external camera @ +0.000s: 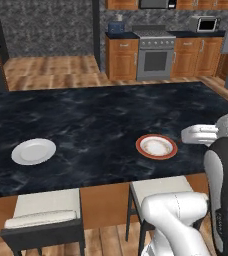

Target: Transport the chicken drumstick and garlic to the fridge. Place the chicken drumstick on the rack containing meat and place the garlic on the rack containing the vegetable, ensuring meats and vegetables are on different racks.

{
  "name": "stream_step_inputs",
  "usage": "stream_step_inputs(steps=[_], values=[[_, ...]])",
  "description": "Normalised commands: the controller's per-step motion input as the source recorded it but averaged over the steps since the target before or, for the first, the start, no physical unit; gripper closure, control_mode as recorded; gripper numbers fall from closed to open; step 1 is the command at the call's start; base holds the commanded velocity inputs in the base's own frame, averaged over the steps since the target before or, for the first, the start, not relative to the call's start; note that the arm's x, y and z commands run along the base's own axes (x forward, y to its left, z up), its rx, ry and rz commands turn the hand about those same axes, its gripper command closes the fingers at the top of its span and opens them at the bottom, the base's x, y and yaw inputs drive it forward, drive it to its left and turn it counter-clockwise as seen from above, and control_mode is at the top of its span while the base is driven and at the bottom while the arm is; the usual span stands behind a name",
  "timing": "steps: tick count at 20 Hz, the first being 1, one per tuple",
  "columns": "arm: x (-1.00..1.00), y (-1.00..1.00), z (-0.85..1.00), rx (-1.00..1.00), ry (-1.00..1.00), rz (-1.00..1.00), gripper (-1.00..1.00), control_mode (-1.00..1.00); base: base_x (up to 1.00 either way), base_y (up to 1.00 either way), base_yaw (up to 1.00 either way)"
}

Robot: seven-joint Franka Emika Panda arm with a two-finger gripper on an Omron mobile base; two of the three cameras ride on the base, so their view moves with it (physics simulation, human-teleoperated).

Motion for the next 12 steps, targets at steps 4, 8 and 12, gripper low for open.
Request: stream_step_inputs(steps=[4, 8, 12], values=[[-0.64, 0.07, 0.56, 0.00, -0.01, 0.00, 1.00, -1.00, 0.00, 0.00, 0.00], [-0.59, 0.07, 0.07, 0.00, 0.00, 0.00, 1.00, 1.00, -0.25, -0.04, 0.00], [0.00, 0.00, 0.00, 0.00, 0.00, 0.00, 1.00, 1.00, -1.00, -0.51, -0.03]])
